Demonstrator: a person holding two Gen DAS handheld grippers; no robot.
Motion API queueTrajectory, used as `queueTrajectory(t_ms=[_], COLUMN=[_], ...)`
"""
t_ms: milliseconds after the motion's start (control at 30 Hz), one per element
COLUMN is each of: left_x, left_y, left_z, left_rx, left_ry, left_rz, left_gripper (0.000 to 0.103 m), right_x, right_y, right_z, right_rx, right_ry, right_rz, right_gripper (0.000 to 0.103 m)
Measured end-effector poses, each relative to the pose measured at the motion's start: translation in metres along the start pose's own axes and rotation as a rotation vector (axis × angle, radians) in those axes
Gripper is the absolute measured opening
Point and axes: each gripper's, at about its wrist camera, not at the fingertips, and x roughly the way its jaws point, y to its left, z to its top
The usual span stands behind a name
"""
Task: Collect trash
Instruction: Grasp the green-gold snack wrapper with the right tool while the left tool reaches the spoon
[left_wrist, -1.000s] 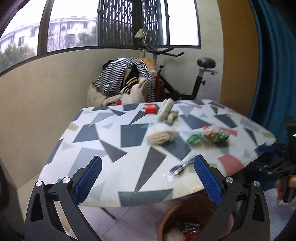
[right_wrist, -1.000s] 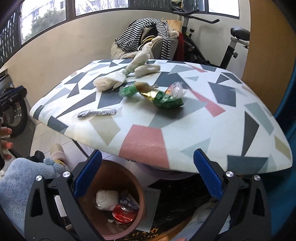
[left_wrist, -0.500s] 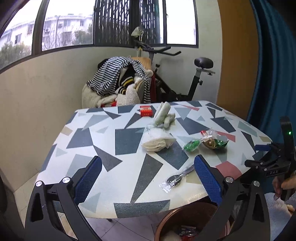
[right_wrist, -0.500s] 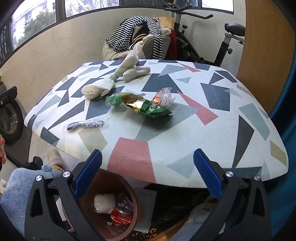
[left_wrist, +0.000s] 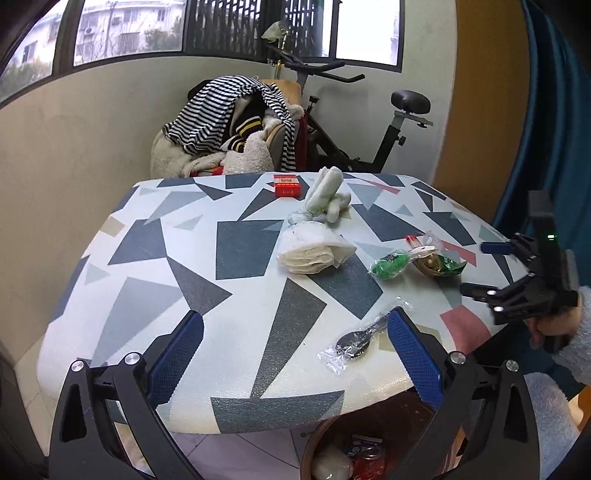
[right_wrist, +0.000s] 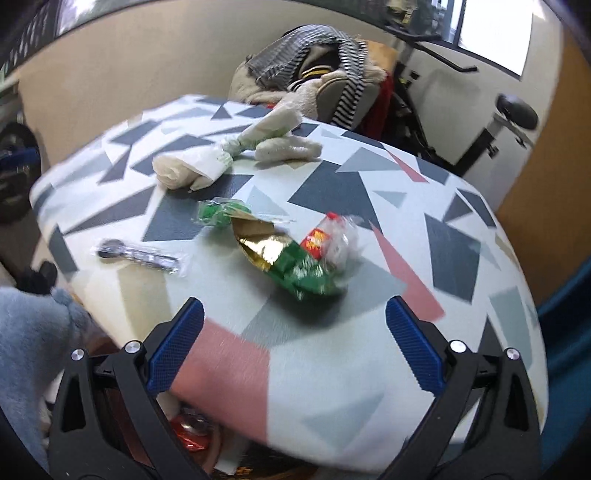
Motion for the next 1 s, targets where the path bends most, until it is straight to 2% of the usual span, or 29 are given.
queueTrajectory(t_ms=[33,100,233,333,367,467,667,800,900,1000], left_x=[0.002,0.006,0.013,0.016,0.017,0.017,0.024,0.032,0.039,0.045], left_y=[0.001,0.003,0.006,0.005,0.005,0.002,-0.013,-0.03,-0.039,-0.05], left_z=[0.0,-0.002,-0.005,-0.007,-0.008,-0.009,-0.013,-0.016,-0.016,-0.016], left_rx=[-0.005,-0.016,-0.019,-0.015,-0.014,-0.01,0.03,0.071,0.103,0.155], left_ry=[0.002,0.011,0.028,0.038,0.04,0.039,0.058,0.069,0.086,0.105], left_rz=[0.0,0.003,-0.005,-0.018,-0.023,-0.035,-0.083,-0.11,-0.119,-0.128], left_gripper=[0.097,0.097,0.097,0.097,0.097,0.097,0.097,0.097,0.088,0.08], right_x=[0.005,0.019,0.04,0.048,0.047,0.032,-0.001,-0.012,-0.02,-0.025], right_y=[0.001,0.004,0.007,0.009,0.009,0.002,-0.022,-0.029,-0.029,-0.03], right_z=[0.003,0.013,0.023,0.025,0.024,0.018,-0.004,-0.016,-0.027,-0.031], right_rx=[-0.011,-0.035,-0.038,-0.045,-0.049,0.0,0.223,0.342,0.399,0.402], right_ry=[0.004,0.024,0.051,0.08,0.076,0.033,-0.041,-0.062,-0.07,-0.078], right_rz=[0.001,0.005,0.011,0.027,0.028,0.103,0.239,0.264,0.266,0.266], right_gripper=[0.096,0.087,0.084,0.066,0.054,0.049,0.044,0.041,0.038,0.036])
